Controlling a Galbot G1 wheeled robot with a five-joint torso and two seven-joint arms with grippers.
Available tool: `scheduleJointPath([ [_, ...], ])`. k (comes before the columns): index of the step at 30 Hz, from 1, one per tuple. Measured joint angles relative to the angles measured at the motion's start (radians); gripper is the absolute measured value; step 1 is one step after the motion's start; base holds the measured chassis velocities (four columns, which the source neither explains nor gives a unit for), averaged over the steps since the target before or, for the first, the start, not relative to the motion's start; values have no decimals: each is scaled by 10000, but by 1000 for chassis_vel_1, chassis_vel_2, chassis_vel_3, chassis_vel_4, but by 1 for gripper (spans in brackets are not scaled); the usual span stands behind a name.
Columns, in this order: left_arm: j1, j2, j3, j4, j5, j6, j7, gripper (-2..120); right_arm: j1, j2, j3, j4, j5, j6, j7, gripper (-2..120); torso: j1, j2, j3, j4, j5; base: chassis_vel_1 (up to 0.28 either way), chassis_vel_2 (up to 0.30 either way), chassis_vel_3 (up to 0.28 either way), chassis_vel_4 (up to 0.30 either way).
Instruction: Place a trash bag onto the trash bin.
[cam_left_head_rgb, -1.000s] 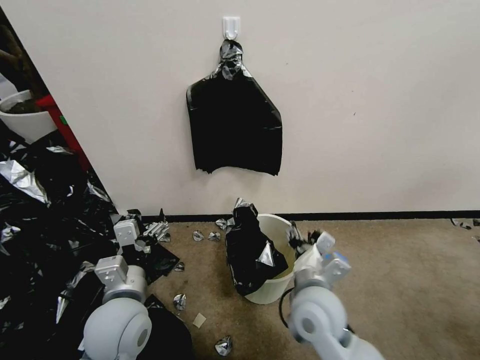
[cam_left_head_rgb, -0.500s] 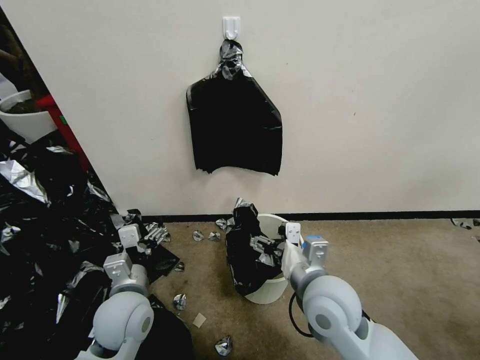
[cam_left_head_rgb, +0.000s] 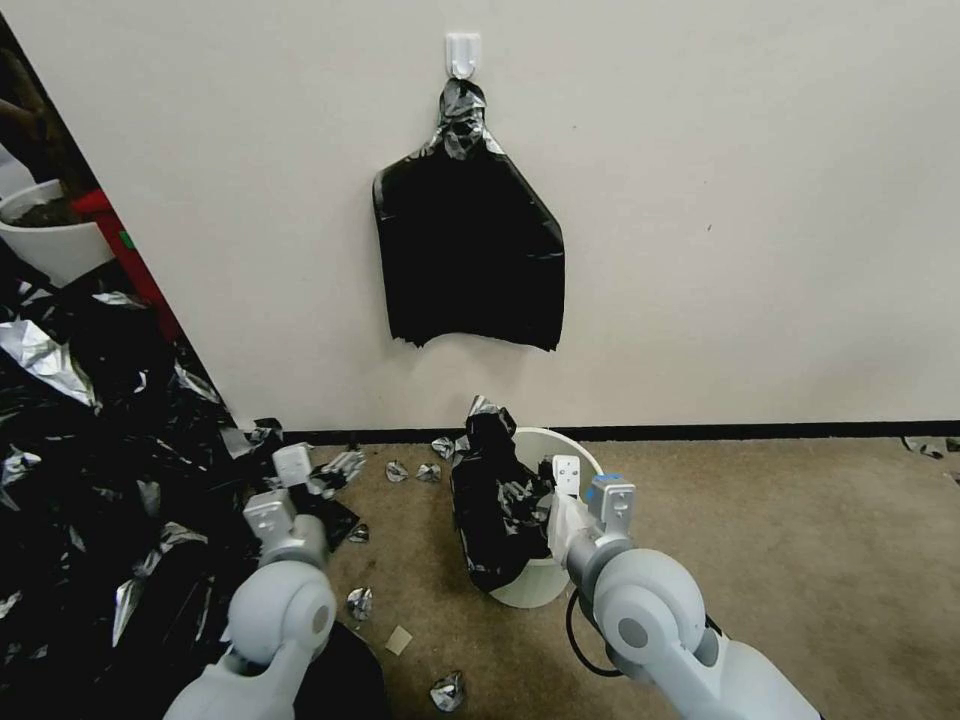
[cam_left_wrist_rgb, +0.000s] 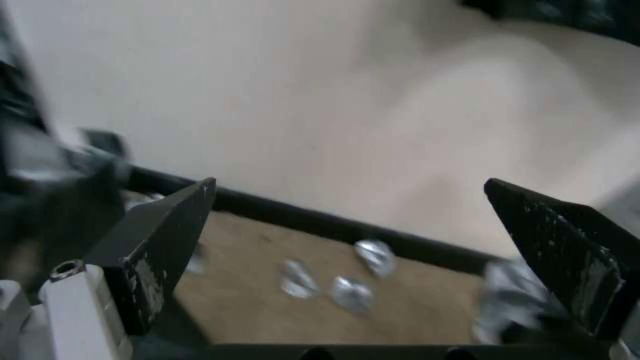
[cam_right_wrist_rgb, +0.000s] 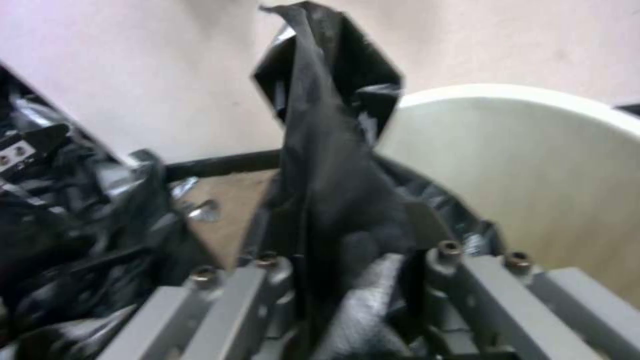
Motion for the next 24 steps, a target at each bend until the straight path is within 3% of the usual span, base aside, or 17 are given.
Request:
scheduleJointPath([
  [8,-276,-334,537,305,-865,540,657,100,-349,74,-1,81,-655,615,-25,0,0,0,0,0,1,0,0,0,0],
  [15,-463,-826,1083,683,-1384,1350,848,100,-894,355,-56,185,-2242,1414,-186,0,0,0,0,1,1,0,0,0,0],
  [24,-787,-1352,1755,1203,-1050,2071,707,100,-1346,472,-84,251,-2718,1617,-334,0,-1,0,-1,1,1,0,0,0,0],
])
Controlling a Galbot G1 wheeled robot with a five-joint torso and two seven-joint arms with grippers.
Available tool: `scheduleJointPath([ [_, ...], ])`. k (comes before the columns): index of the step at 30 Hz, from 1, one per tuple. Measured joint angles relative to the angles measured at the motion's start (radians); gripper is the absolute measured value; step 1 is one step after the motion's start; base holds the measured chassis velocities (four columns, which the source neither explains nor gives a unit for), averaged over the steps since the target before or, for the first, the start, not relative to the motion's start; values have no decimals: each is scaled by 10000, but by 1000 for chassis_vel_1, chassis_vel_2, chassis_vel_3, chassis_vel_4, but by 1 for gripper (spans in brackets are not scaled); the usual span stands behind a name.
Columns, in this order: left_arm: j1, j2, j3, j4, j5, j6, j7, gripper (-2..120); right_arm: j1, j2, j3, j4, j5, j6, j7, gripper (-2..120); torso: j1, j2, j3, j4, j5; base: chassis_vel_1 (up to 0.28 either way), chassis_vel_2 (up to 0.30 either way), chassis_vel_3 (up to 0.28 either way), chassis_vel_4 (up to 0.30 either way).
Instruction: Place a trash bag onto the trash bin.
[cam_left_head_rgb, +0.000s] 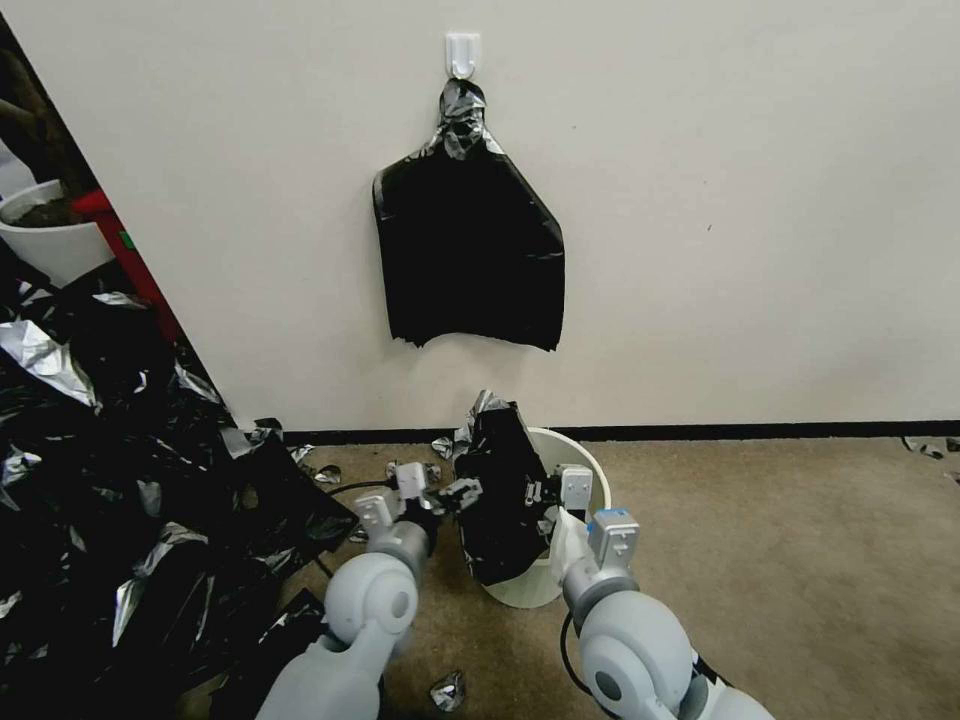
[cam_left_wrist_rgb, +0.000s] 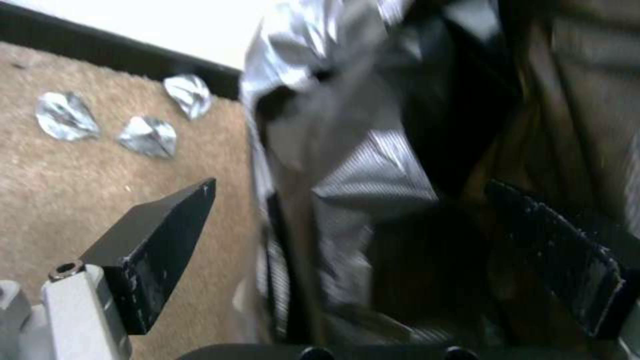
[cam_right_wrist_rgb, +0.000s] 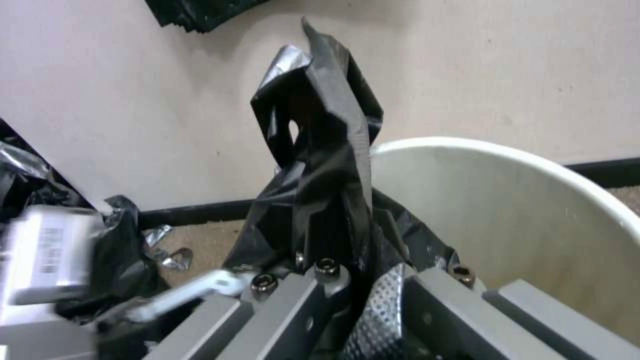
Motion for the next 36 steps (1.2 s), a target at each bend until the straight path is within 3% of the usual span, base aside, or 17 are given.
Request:
scheduleJointPath([
  [4,-155,-149,254,225,153,358,-296,96,-157,15,-19,14,-104,67,-32,0,0,0,0,-1,-1,0,0,0,0],
  [6,-280,-216,345,418,290,493,-418,83,-195,23,-48,-18,-159,91,-57,0,0,1,-1,2,3,0,0,0,0],
  [16,-398,-222,437,606,529,933,-436,55,-201,29,-87,-67,-206,168,-72,0,-1,3,-4,5,3,0,0,0,0],
  [19,-401,-137,422,550,757,1601,-456,40,-120,31,-40,-161,-241,289,-59,0,-1,4,-3,4,2,0,0,0,0],
  [20,-401,-137,422,550,757,1601,-456,40,-120,31,-40,-161,-241,289,-59,0,-1,4,-3,4,2,0,0,0,0],
  [22,-424,-21,360,514,827,2105,-466,27,-47,36,32,-284,-294,417,-30,0,-1,5,-4,4,2,0,0,0,0],
  [30,-523,282,151,517,764,2436,-465,5,93,21,356,-664,-542,957,3,0,-2,4,-2,0,-1,0,0,0,0],
  [34,-499,581,26,522,860,2080,42,5,291,-30,761,-1012,-911,1433,-71,0,-1,1,1,-5,-4,0,0,0,0],
  [36,-346,893,-102,393,1155,1656,854,5,502,-130,1126,-1190,-721,1468,-145,0,1,-2,6,-7,-8,0,0,0,0],
])
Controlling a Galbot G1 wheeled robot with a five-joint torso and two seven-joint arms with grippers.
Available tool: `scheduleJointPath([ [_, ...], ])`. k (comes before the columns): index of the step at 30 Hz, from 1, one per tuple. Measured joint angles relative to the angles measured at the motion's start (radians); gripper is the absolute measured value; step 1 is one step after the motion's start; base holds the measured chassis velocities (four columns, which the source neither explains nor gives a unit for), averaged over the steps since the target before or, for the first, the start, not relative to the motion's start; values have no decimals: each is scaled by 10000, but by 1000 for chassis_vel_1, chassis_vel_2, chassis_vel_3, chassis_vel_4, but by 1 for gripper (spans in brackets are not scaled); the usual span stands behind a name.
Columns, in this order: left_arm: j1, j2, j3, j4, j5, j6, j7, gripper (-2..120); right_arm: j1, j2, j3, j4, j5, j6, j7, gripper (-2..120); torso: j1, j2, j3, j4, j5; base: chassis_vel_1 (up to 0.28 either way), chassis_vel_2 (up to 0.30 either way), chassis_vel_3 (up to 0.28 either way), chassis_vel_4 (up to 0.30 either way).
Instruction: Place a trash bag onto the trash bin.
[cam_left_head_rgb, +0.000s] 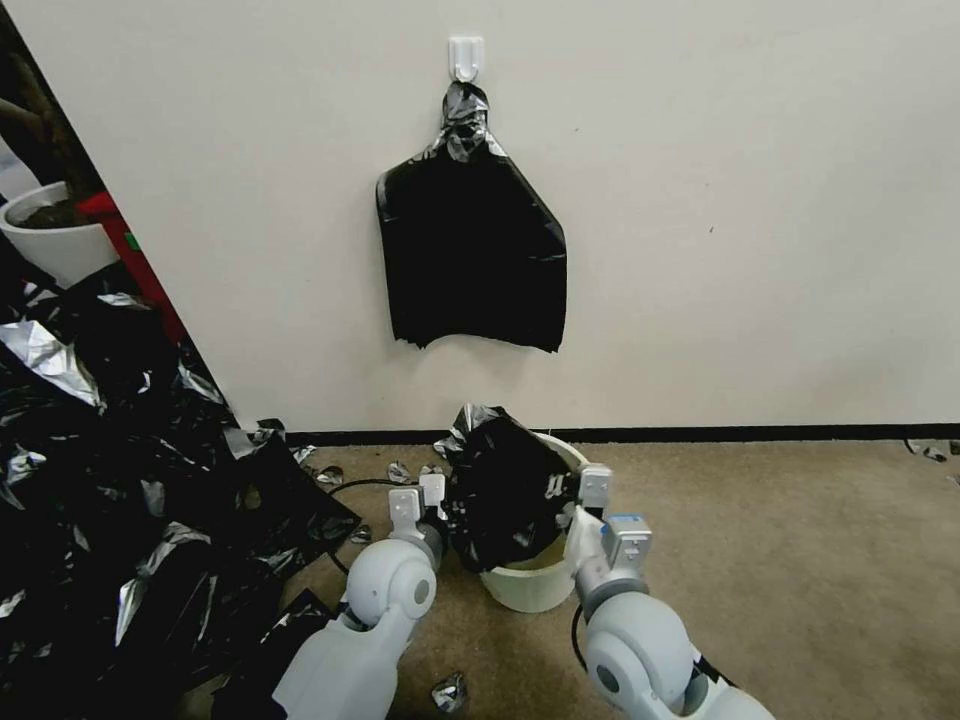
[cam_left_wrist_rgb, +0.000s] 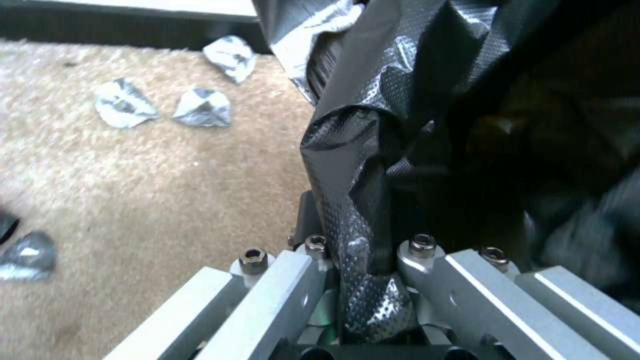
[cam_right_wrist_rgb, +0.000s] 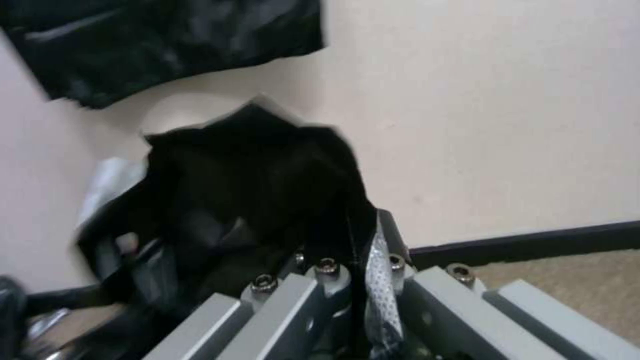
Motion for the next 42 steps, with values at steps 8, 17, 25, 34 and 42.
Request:
scheduleJointPath([
  [8,256,519,-467,-421,485,-1359,1656,3,343,-438,755,-127,1733,-808,-47,0,1,-2,-1,6,1,0,0,0,0],
  [17,287,901,-1225,-748,273,-2300,2875,3,-104,-989,1117,-26,3077,-1921,158,0,1,-1,-5,5,6,0,0,0,0],
  [25,76,915,-1574,-918,-668,-2830,2909,3,-898,-948,560,407,4125,-2600,241,0,1,0,-6,6,6,0,0,0,0],
  [34,-168,674,-1788,-984,-1481,-2805,2566,3,-1359,-3,-137,418,5215,-2419,-239,0,0,1,-6,7,6,0,0,0,0],
  [42,-592,476,-1590,-343,-1440,-2722,1513,3,-1735,-362,-497,693,2447,-1334,-415,22,0,1,-6,6,6,0,0,0,0],
])
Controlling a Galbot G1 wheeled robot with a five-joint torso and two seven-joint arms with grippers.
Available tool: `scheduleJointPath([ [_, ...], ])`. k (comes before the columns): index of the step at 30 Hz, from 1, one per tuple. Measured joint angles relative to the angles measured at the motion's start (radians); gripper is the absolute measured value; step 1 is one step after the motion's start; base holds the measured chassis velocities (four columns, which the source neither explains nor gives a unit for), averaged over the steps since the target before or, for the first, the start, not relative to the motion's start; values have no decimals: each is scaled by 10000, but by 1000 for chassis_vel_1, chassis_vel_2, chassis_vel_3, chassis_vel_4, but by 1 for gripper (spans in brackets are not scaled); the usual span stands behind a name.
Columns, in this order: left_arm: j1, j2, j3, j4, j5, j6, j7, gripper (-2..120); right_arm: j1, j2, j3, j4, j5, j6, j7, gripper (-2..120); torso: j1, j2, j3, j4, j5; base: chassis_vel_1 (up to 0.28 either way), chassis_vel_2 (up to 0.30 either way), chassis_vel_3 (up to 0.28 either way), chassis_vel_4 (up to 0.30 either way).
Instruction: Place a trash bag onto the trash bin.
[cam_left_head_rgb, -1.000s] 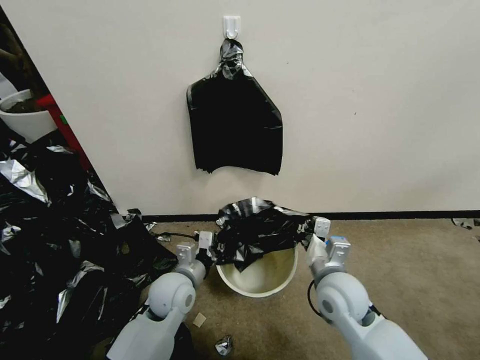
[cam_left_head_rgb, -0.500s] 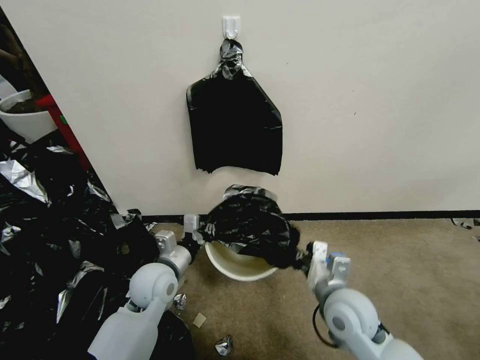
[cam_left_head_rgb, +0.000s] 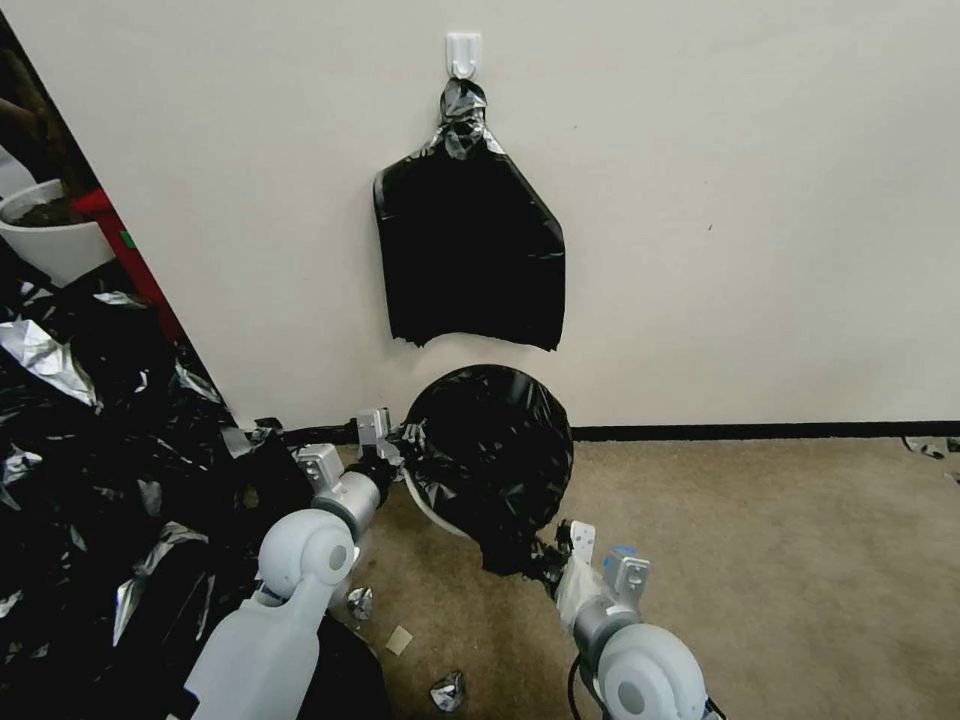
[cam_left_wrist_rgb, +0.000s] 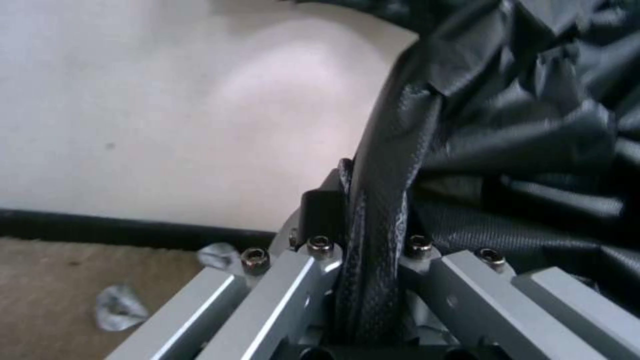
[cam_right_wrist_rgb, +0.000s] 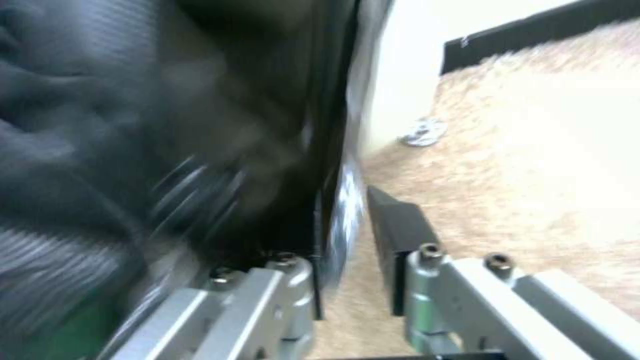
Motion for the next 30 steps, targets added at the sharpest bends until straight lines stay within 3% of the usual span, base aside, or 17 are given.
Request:
scheduleJointPath([
  [2,-45,-20,14,52,0,40,-86,3,-67,-92,-43,124,-33,-83,172,24,0,1,0,0,0,0,0,0,0],
  [5,-238,-107,87,222,11,257,-350,3,-454,-566,-315,846,310,-647,1095,40,0,1,0,0,0,0,0,0,0],
  [10,-362,-174,137,241,11,415,-508,3,-774,-884,-457,1374,-78,-683,1154,54,0,1,0,0,1,0,0,0,0],
  [12,-408,-213,140,235,-18,521,-674,3,-993,-948,-631,1552,-1486,-179,414,67,0,1,0,0,1,0,0,0,0],
  [14,-413,-223,140,223,-41,550,-715,3,-1036,-948,-696,1551,-2013,76,156,69,0,0,0,0,0,0,0,0,0],
  [17,-402,-285,128,49,-221,751,-947,3,-1038,-793,-783,1201,-4659,1383,-983,84,0,1,0,0,1,0,0,0,0],
  [21,-328,-311,84,-169,-410,864,-1074,3,-902,-692,-763,930,-5446,1646,-1277,96,0,1,0,2,0,0,0,0,0],
  [24,-296,-331,50,-297,-539,924,-1150,3,-859,-658,-763,843,-5474,1562,-1288,100,0,1,0,1,0,0,0,0,0],
  [30,-244,-407,15,-508,-689,1016,-1278,3,-791,-503,-777,726,-5450,1511,-1256,86,0,1,0,1,0,0,0,0,0],
])
